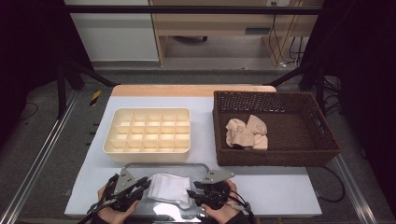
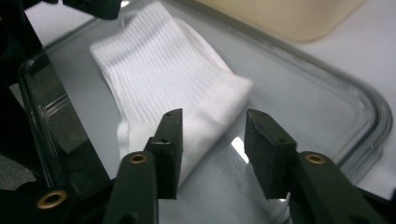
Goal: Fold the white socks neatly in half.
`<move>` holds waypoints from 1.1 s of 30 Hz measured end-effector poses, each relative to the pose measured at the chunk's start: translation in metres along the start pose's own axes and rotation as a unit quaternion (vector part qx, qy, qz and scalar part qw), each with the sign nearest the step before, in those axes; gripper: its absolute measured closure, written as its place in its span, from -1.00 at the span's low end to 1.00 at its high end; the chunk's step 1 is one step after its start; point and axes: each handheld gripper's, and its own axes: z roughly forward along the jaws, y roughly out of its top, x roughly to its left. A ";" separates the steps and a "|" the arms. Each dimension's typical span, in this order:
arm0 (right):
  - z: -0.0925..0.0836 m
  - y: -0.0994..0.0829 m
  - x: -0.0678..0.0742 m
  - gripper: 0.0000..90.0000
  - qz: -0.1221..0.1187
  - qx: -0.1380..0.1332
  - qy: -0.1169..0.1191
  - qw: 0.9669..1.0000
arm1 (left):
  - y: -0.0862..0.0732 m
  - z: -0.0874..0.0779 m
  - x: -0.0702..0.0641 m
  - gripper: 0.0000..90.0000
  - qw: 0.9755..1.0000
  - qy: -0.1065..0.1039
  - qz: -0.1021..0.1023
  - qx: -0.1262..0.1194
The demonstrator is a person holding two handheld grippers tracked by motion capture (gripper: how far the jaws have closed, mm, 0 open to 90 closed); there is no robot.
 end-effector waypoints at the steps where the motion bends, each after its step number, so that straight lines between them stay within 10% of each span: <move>1: 0.003 -0.004 0.001 0.20 0.004 0.005 0.001 1.000 | -0.003 0.005 0.003 0.77 1.000 0.003 -0.004 0.011; 6: 0.011 -0.007 0.003 0.25 0.005 0.013 0.005 1.000 | -0.006 0.012 0.003 0.82 1.000 0.001 0.000 0.031; 15: 0.011 -0.005 -0.001 0.96 0.016 0.016 0.033 0.999 | -0.009 0.016 -0.003 0.89 0.999 -0.014 0.004 0.039; 21: -0.003 0.004 -0.023 0.98 0.022 -0.004 -0.011 1.000 | -0.009 0.018 -0.018 0.89 0.998 -0.057 0.007 0.027; 33: -0.018 0.007 -0.035 0.65 0.020 -0.023 -0.046 0.998 | 0.008 0.002 -0.015 0.93 0.998 -0.048 0.003 -0.029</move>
